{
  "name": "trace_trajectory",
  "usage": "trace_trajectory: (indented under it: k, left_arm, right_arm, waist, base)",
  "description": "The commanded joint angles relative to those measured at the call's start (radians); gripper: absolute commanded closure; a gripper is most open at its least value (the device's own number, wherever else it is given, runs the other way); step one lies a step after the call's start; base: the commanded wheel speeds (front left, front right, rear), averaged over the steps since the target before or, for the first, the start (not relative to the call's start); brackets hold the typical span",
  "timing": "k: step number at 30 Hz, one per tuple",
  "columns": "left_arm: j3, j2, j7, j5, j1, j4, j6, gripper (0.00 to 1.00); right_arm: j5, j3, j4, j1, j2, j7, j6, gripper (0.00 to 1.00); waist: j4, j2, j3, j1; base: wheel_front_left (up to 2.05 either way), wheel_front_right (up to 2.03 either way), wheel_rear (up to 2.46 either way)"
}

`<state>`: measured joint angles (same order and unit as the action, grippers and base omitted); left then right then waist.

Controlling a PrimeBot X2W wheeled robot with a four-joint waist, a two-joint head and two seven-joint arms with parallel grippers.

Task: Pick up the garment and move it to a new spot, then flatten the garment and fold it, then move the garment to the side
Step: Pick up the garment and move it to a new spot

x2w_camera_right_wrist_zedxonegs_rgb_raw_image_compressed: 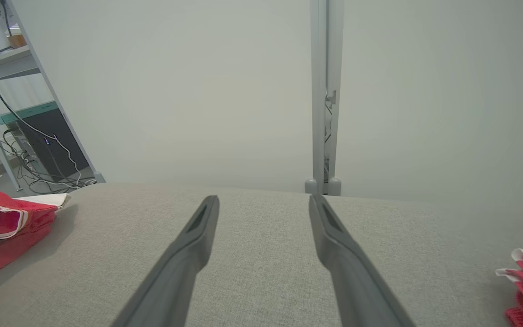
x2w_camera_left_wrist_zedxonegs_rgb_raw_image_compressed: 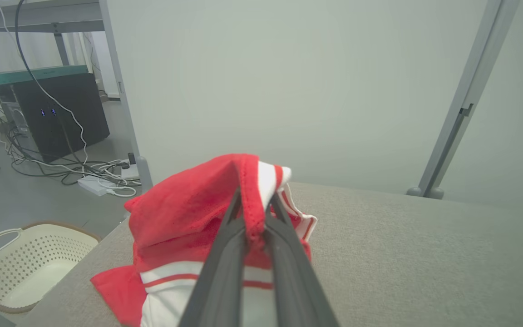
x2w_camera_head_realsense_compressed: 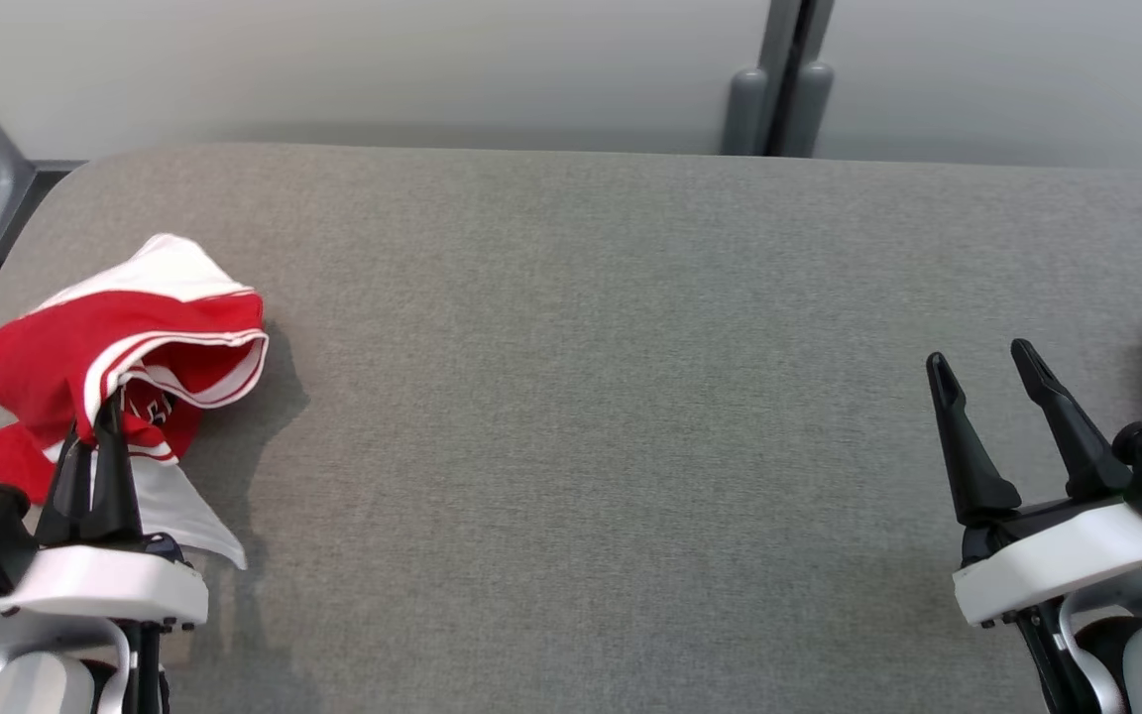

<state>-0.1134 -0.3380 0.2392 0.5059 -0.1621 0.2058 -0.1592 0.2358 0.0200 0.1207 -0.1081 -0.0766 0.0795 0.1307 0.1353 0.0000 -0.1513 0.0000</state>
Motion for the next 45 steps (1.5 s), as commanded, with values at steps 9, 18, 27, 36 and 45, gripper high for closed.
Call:
trace_trajectory:
  k: [9,18,27,36,45]
  left_arm:
    - [-0.052,-0.030,-0.126,-0.066,0.140,-0.362,-0.088,1.00]
    - [-0.173,-0.006,-0.194,-0.105,0.030,-0.440,-0.041,1.00]
    - [-0.332,0.102,-0.203,-0.119,-0.185,-0.286,0.058,1.00]
    - [-0.438,0.184,-0.197,-0.109,-0.286,-0.005,0.148,1.00]
    - [-0.448,0.209,-0.135,-0.119,-0.378,0.168,0.184,0.60]
  right_arm:
    - [-0.016,0.000,0.029,0.031,-0.027,0.010,0.000,0.00]
    - [-0.010,0.025,0.043,-0.002,-0.031,-0.001,0.000,0.00]
    - [0.017,0.029,0.024,-0.016,-0.005,-0.038,0.000,0.00]
    - [0.038,0.026,-0.016,-0.032,0.019,-0.092,0.000,0.00]
    - [0.045,0.020,-0.054,-0.049,0.024,-0.120,0.000,0.00]
  waist:
    - [-0.146,0.0000,0.052,0.0000]
    - [-0.252,0.0000,0.030,0.0000]
    - [-0.385,0.0000,-0.075,0.0000]
    - [-0.449,0.0000,-0.168,0.0000]
    - [-0.438,0.0000,-0.178,0.0000]
  base:
    - [0.00,0.00,0.00]
    - [0.00,0.00,0.00]
    - [0.00,0.00,0.00]
    - [0.00,0.00,0.00]
    - [0.00,0.00,0.00]
